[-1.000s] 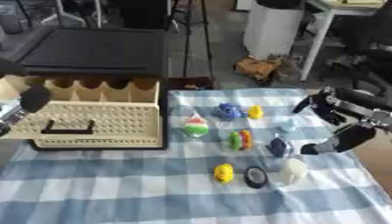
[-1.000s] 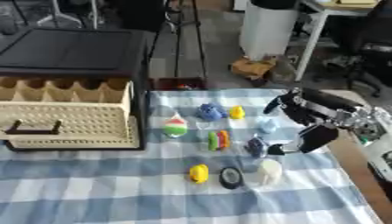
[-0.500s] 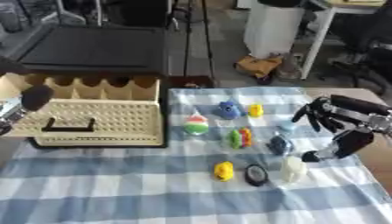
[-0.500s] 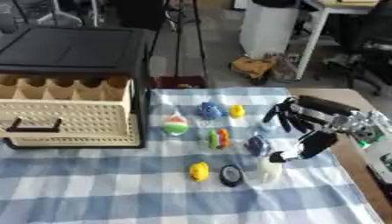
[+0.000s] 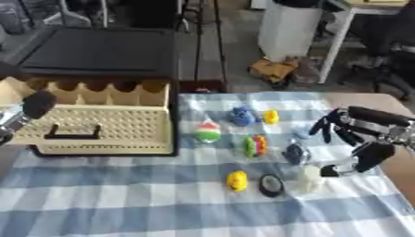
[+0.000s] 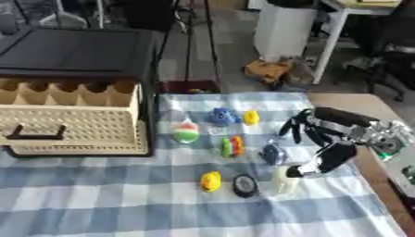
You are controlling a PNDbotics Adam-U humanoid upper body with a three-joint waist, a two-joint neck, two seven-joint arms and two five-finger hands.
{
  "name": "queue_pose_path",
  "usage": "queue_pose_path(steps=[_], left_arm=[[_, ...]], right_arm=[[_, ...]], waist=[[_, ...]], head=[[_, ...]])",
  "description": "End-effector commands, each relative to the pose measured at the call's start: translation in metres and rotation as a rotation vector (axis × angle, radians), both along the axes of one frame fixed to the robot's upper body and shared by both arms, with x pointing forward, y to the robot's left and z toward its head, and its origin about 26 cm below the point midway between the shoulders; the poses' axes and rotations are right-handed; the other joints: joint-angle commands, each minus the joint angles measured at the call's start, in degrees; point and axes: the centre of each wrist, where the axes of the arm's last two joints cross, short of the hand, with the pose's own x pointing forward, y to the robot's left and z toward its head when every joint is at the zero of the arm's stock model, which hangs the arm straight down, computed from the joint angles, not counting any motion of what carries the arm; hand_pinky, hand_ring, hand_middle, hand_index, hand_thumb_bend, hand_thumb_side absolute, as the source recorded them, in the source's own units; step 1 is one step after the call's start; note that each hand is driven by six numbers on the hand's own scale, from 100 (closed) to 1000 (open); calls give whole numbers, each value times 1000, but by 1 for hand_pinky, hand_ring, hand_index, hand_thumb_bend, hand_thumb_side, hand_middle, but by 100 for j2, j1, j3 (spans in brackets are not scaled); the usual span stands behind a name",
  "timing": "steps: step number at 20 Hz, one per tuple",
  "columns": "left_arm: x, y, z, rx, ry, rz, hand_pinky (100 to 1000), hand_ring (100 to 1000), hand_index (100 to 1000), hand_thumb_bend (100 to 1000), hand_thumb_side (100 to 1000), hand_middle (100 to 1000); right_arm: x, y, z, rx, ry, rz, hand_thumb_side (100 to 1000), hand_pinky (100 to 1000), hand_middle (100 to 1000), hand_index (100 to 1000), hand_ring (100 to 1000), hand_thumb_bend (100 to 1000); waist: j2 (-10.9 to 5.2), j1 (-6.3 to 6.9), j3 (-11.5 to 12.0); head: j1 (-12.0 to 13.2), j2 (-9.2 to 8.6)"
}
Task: Pick up objects from table and place into drawer.
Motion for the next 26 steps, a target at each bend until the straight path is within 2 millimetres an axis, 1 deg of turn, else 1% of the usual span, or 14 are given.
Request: queue_pose_path(steps=[1,17,26], left_arm=[[-2,2,6,-1,-24,2,100,100,674,815,1000,100],[-1,1,5,-12,-23,-5,100,100,675,813,1000,100],[-2,1,4,-12,-21,-8,100,100,675,811,1000,100]], right_arm=[[0,-4,8,-33,-4,-10,471,137,500,780,254,675],[8,7,-1,-66,38,12,454,131,501,777,247,667],[13,6,-10,-85,71,-10,439,129,515,774,246,656]], waist=[[-87,14,-4],[-77,39,12],[-61,52,26]], head=[[-10,45],[-34,32],[-46,34]])
